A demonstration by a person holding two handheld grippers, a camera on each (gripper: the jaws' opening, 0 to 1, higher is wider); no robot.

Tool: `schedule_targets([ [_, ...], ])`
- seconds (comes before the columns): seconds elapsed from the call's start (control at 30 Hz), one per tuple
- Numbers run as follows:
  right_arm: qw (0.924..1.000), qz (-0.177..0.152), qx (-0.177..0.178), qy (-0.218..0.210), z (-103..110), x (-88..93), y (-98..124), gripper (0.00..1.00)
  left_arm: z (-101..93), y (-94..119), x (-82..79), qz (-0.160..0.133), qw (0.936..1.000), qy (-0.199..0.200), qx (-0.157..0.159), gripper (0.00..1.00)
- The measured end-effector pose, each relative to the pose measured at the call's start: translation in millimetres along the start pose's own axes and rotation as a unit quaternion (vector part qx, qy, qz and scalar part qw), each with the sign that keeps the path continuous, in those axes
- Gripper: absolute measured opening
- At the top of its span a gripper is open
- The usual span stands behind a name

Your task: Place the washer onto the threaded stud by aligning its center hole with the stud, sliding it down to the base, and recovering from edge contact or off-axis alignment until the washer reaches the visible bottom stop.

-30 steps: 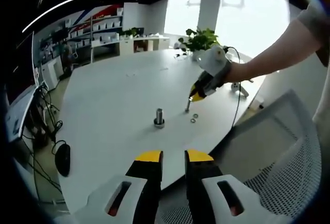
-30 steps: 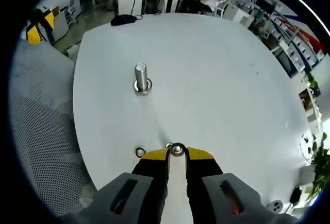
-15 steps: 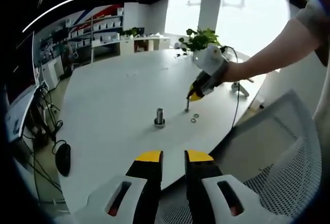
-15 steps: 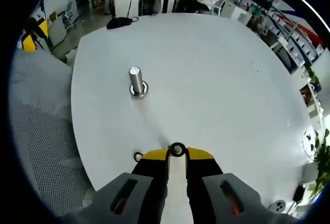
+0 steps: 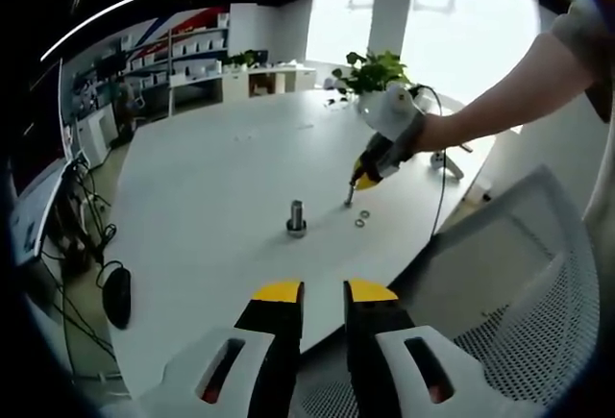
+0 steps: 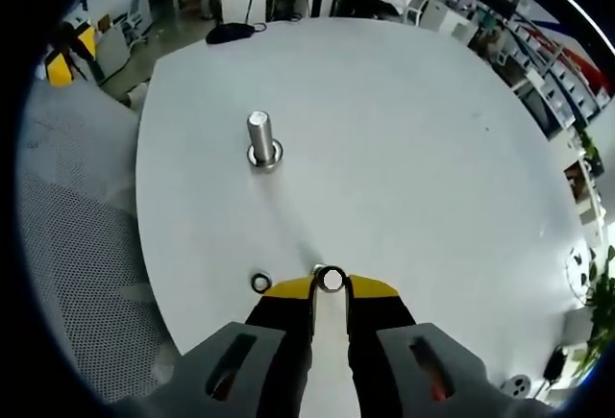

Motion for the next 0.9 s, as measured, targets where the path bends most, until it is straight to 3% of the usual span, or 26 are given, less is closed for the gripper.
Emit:
schedule_targets([
  [0.27,0.9999,0.008,-0.01,0.009,0.6,-3.3,-10.8,0.14,0.7,0.1,-0.1,-0.002,1.0,0.001,-0.001,0.14],
  [0.9,0.9981,0.052,-0.032,0.002,0.2,11.0,-37.0,0.14,-0.6,-1.9,0.8,0.003,0.9999,0.0,0.012,0.14],
])
Point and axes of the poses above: the point that each gripper's makers call its tool centre point, and the gripper's own axes: y roughly backward along the fingers, z roughly to its left, x roughly out of its underside, the point moved 9 cm from there along y, roughly backward along the fingers, and after that the axes turned 1 degree about -x, right-handed, at the moved point
